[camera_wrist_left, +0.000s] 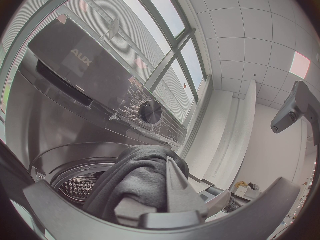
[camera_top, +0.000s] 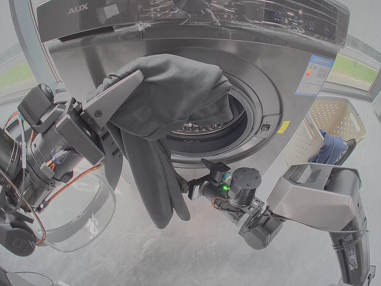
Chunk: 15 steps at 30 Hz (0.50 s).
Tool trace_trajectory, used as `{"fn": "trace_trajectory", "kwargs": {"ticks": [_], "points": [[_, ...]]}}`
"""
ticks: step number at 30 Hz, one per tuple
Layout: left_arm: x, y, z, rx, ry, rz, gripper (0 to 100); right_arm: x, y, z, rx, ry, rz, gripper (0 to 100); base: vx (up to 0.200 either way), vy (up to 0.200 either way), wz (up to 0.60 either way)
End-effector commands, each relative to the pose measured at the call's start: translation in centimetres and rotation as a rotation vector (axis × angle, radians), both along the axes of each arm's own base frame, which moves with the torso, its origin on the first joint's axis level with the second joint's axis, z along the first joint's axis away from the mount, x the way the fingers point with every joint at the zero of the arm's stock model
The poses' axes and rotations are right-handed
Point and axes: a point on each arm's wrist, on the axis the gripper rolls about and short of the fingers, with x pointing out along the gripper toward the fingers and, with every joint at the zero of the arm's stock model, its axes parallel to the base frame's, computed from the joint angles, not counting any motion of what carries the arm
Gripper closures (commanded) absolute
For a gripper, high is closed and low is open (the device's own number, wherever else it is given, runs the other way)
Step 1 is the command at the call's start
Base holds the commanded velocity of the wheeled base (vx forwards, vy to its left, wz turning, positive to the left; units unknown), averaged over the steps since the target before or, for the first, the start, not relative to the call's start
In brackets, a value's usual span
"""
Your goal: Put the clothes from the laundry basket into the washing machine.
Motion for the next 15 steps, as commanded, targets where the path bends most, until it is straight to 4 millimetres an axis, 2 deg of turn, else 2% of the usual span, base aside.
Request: {"fn": "trace_trajectory", "kwargs": {"ticks": [1,4,5,7,15], "points": [[0.0,0.0,-0.1,0.000,0.003,-0.001,100,-0.9,1.8,-0.9,-0.006,0.004,0.046,0,0.000,0.000,0.00],[0.0,0.0,-0.1,0.001,0.005,-0.001,100,-2.3,3.0,-0.6,-0.004,0.002,0.084,0,0.000,0.000,0.00],[0.0,0.0,-0.1,0.001,0.005,-0.001,100,-3.4,3.9,-0.4,-0.002,0.002,0.115,0,0.000,0.000,0.00],[0.0,0.0,-0.1,0.001,0.005,-0.001,100,-3.9,4.5,-0.4,-0.005,0.005,0.129,0,0.000,0.000,0.00],[0.0,0.0,-0.1,0.000,0.003,-0.001,100,-3.4,4.4,-0.9,-0.013,0.014,0.114,0,0.000,0.000,0.00]]}}
